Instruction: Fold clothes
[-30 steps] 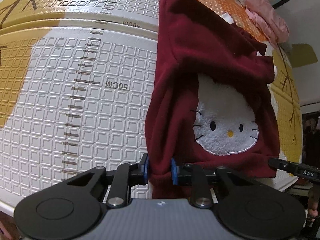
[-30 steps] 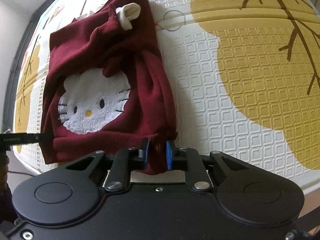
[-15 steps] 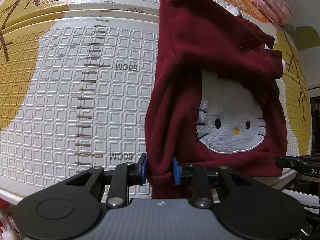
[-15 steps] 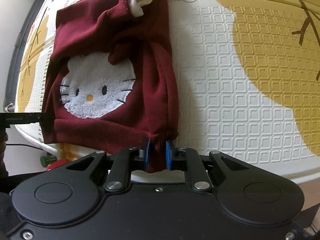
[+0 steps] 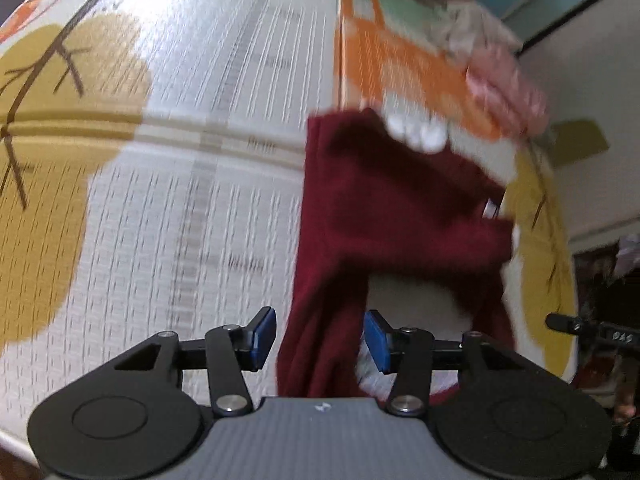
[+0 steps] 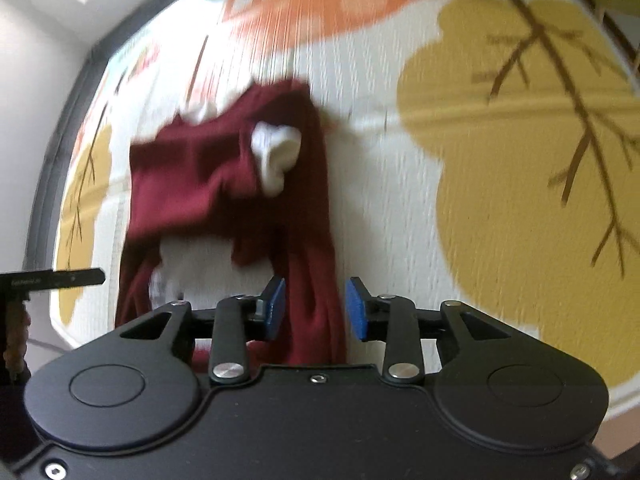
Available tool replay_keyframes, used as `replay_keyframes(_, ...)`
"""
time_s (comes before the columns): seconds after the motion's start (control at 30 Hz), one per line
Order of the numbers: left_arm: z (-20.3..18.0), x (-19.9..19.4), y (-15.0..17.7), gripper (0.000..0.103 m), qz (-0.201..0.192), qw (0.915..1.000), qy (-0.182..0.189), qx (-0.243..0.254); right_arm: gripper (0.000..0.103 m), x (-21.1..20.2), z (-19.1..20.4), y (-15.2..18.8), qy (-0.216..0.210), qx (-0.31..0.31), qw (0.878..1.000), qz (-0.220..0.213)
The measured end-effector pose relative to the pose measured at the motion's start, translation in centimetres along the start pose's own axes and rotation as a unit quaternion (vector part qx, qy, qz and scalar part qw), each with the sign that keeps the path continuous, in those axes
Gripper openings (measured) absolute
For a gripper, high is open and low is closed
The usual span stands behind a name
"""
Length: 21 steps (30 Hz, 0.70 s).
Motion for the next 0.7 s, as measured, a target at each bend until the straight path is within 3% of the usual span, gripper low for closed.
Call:
replay_keyframes(0.3,-1.4,0.4,-5.3,0.057,-0.036,0.9992,0.004,0.016,0.034,1.2,1.1,-6.3,-0.017,-0.005,0.999,-0.029)
replay_keyframes(0.7,-3.2,3.1,-9.7,0.06,-0.028,0.9983,-0.014,0.048,0.035,5.5,0.7,-11.0,0.001,0.009,1.0,-0.005)
Point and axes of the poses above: each gripper's, at about its wrist camera, not at the fingertips, and x roughly the way its jaws point, z to its left, y to its underside, the point moved 3 cm from there along x, roughly the way its jaws point, and after that the axes turned 7 degrees about -y, right-handed, at the moved point
